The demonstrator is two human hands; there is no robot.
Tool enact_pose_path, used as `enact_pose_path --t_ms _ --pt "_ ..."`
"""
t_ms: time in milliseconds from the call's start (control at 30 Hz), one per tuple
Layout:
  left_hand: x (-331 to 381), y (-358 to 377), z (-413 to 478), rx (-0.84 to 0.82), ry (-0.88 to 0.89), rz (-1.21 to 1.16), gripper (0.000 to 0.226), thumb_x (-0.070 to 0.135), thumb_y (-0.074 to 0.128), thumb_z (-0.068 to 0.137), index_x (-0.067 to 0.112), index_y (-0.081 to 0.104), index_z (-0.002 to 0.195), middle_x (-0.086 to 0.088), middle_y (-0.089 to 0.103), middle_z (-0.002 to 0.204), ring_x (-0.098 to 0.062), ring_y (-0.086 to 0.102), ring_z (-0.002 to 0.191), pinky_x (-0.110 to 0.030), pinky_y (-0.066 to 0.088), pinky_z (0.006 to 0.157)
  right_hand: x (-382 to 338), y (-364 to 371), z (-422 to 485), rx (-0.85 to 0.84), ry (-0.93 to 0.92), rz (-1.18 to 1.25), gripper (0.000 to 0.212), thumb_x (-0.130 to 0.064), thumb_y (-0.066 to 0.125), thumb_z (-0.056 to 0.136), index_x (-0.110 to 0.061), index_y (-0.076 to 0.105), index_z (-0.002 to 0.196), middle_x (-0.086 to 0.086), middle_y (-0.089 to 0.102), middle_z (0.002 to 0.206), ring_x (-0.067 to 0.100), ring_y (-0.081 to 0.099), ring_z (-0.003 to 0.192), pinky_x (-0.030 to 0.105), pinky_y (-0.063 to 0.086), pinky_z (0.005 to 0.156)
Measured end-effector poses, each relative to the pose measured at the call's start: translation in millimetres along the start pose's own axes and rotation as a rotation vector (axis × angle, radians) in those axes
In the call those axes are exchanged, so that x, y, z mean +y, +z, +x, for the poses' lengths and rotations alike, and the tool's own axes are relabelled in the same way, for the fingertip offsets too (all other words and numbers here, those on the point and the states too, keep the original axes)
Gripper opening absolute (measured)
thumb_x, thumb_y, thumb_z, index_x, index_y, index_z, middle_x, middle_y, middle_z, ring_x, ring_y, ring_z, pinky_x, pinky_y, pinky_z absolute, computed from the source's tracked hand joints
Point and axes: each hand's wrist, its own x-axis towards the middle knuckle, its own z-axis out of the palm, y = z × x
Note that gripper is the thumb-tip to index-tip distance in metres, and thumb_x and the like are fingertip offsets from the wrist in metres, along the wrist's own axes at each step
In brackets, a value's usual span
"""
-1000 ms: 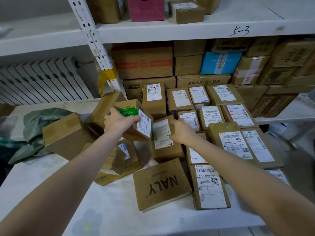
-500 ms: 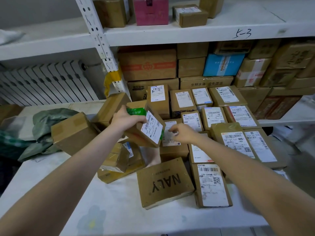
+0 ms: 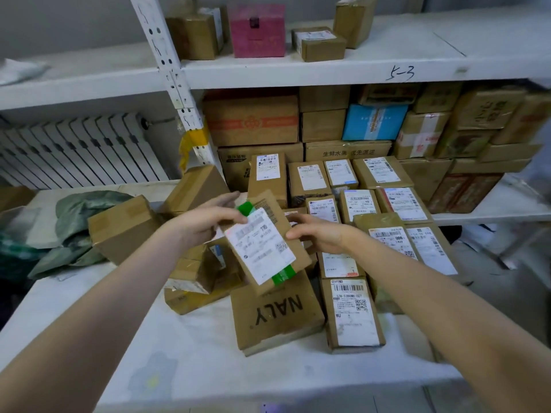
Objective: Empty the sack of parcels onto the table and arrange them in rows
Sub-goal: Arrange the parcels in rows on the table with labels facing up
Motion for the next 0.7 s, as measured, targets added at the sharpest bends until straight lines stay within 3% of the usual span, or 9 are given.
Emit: enact_pose_path --t_ms 100,167,233,267,333,400,433,533,700 --pt "-16 16 11 0.493 0.053 0.001 0.057 0.028 0.068 0.087 0.019 0.046 0.139 -0.005 0.053 0.134 -0.024 0.054 0.118 -0.038 0.046 0.098 11 -9 -7 0.133 -0.012 0.137 0.061 -0.044 0.073 0.070 -0.020 0.054 0.123 0.009 0.065 0.120 0.028 0.059 0.115 0.047 0.050 0.093" --pt "-35 28 14 0.536 0.042 -0.034 0.037 0.027 0.061 0.092 0.017 0.055 0.127 -0.005 0.060 0.118 -0.024 0.056 0.111 -0.037 0.045 0.095 16 -15 -13 0.197 -0.026 0.208 0.036 -0.040 0.061 0.087 -0.021 0.057 0.117 0.006 0.067 0.112 0.024 0.060 0.108 0.044 0.050 0.088" --pt "-58 44 16 0.433 0.022 0.104 0.022 0.019 0.052 0.096 0.014 0.059 0.117 -0.004 0.059 0.111 -0.023 0.056 0.107 -0.033 0.045 0.085 20 -19 -16 0.273 -0.037 0.269 0.034 -0.039 0.055 0.091 -0.020 0.057 0.119 0.006 0.068 0.112 0.023 0.060 0.108 0.043 0.049 0.089" --pt "-73 52 18 0.352 0.013 0.219 0.028 0.019 0.053 0.095 0.013 0.055 0.122 -0.004 0.057 0.118 -0.022 0.055 0.109 -0.032 0.045 0.084 23 -21 -16 0.308 -0.037 0.312 0.038 -0.041 0.055 0.090 -0.020 0.056 0.122 0.007 0.068 0.115 0.023 0.061 0.111 0.043 0.049 0.090" --pt "-102 64 22 0.151 -0.015 0.587 0.073 0.035 0.069 0.084 0.014 0.033 0.144 -0.007 0.041 0.140 -0.026 0.043 0.127 -0.036 0.044 0.099 24 -20 -16 0.362 -0.042 0.396 0.046 -0.044 0.059 0.085 -0.020 0.057 0.125 0.007 0.068 0.119 0.024 0.061 0.114 0.042 0.048 0.089" --pt "-127 72 27 -0.039 -0.063 0.969 0.120 0.055 0.078 0.065 0.025 0.002 0.152 -0.007 0.020 0.151 -0.030 0.020 0.141 -0.049 0.028 0.113 26 -18 -17 0.395 -0.047 0.485 0.050 -0.045 0.059 0.080 -0.021 0.058 0.125 0.006 0.069 0.119 0.026 0.060 0.116 0.043 0.048 0.090" --pt "-137 74 30 -0.090 -0.075 1.074 0.132 0.062 0.079 0.059 0.030 -0.009 0.151 -0.007 0.013 0.154 -0.031 0.011 0.144 -0.054 0.018 0.116 26 -16 -19 0.407 -0.051 0.511 0.047 -0.044 0.057 0.083 -0.021 0.058 0.124 0.006 0.069 0.119 0.026 0.060 0.116 0.044 0.048 0.091" --pt "-150 80 33 -0.113 -0.047 1.143 0.142 0.069 0.077 0.054 0.032 -0.024 0.148 -0.010 0.008 0.157 -0.034 0.007 0.146 -0.061 0.004 0.115 30 -9 -26 0.445 -0.042 0.582 0.033 -0.040 0.046 0.094 -0.021 0.063 0.116 0.005 0.071 0.112 0.024 0.062 0.108 0.044 0.047 0.095" --pt "-159 76 23 -0.113 0.078 1.316 0.141 0.063 0.080 0.055 0.035 -0.022 0.148 -0.010 0.022 0.144 -0.032 0.022 0.137 -0.057 0.021 0.113 46 7 -42 0.509 -0.021 0.632 0.030 -0.040 0.048 0.094 -0.020 0.064 0.111 0.004 0.073 0.106 0.024 0.062 0.109 0.045 0.046 0.099"
